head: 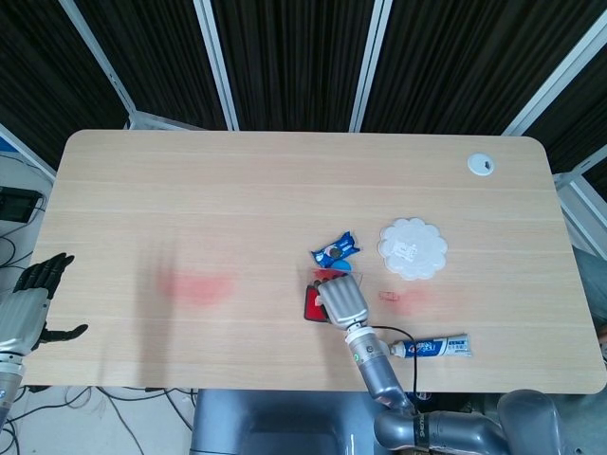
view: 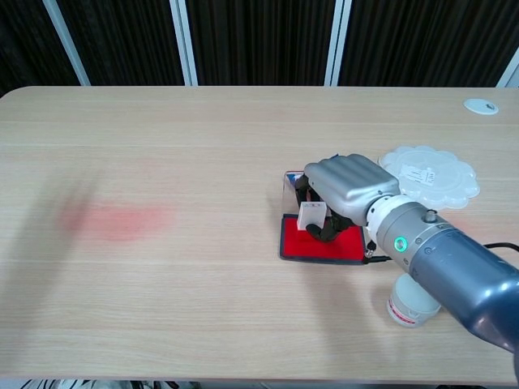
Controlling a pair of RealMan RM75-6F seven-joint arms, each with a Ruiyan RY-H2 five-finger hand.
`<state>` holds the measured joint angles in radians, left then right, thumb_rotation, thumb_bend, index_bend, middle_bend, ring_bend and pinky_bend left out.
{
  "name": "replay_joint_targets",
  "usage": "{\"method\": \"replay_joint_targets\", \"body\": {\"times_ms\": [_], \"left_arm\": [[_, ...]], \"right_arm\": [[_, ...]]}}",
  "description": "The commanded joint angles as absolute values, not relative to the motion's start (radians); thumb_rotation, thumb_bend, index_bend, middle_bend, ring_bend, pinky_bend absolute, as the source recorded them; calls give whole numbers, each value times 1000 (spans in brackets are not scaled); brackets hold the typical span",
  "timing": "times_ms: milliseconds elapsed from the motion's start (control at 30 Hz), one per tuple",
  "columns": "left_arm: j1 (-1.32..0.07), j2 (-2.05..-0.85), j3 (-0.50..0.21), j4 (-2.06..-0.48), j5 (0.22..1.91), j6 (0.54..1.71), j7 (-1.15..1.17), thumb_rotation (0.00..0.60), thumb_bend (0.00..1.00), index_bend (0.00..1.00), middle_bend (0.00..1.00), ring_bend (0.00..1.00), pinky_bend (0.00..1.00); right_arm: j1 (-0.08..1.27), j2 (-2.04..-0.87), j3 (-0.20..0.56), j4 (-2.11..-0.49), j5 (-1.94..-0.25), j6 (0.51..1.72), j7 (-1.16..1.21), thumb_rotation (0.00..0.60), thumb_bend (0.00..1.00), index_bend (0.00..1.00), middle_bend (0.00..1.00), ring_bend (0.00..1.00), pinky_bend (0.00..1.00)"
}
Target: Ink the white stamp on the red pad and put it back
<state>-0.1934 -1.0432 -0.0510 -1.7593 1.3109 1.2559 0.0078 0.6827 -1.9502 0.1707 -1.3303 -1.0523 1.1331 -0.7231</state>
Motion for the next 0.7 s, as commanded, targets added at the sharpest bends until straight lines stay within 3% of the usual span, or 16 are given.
{"method": "replay_joint_targets", "body": {"times_ms": [33, 700], "left_arm": [[-193, -1043, -51, -1760, 1312, 1255, 5, 600, 0, 0, 0, 0, 0], [-194, -1043, -49, -1758, 1314, 1256, 3, 600, 0, 0, 0, 0, 0]], "right_arm": [[680, -1960, 167, -1315, -1057, 1132, -716, 600, 707, 807, 668, 540, 541], [662, -1969, 161, -1302, -1057, 1128, -725, 600, 708, 817, 680, 541, 541]]}}
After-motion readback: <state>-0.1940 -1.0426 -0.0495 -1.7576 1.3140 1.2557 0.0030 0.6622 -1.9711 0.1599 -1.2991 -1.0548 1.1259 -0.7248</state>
